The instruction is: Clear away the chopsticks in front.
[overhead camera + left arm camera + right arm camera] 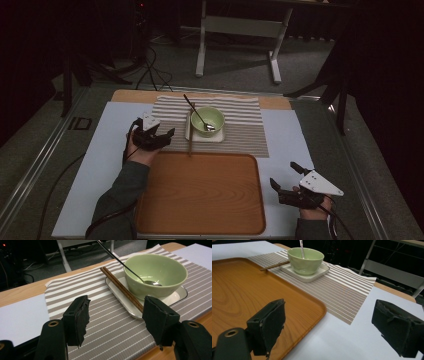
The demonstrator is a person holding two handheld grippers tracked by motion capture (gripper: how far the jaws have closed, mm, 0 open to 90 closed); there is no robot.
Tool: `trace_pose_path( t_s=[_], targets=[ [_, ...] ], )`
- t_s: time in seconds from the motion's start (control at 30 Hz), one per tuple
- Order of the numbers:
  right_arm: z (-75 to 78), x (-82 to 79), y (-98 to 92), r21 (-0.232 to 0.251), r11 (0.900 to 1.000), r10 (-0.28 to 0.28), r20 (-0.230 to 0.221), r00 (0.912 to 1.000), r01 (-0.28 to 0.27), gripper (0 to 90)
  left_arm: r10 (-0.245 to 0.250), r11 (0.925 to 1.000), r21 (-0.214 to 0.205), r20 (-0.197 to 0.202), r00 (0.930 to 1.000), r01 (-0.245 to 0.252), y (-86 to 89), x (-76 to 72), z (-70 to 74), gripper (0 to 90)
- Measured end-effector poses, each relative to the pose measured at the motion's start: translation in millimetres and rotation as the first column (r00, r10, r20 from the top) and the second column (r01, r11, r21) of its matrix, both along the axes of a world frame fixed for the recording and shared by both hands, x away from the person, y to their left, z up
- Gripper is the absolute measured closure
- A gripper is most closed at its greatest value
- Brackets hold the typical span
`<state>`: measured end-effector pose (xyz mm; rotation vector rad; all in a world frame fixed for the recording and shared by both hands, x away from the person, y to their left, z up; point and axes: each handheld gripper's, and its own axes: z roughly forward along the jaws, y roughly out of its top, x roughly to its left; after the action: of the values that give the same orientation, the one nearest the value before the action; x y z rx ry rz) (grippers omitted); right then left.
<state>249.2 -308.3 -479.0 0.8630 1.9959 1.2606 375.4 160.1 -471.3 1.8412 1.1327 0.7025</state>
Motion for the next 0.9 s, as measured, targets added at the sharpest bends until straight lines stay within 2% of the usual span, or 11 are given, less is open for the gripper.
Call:
trace_pose_path(
  t_s=[0.37, 0.73, 0.9],
  targets=[
    [0.3, 0.1, -0.4, 0.000, 1.0000, 0.003, 0.005, 1.0000, -0.003, 11.2, -0.025, 0.9985, 0.047, -0.028, 0.9993, 0.026, -16.0, 15.1, -9.2, 41.2],
    [0.5, 0.0, -0.8, 0.001, 1.0000, 0.005, 0.007, 1.0000, -0.005, 11.2, -0.017, 0.9993, 0.033, -0.050, 0.9986, 0.019, -30.7, 28.9, -19.4, 47.6],
    [0.4, 0.1, -0.7, 0.006, 1.0000, 0.006, 0.009, 0.9999, -0.006, 11.2, -0.011, 0.9989, 0.046, -0.065, 0.9978, 0.014, -39.4, 34.2, -25.6, 50.0]
  ],
)
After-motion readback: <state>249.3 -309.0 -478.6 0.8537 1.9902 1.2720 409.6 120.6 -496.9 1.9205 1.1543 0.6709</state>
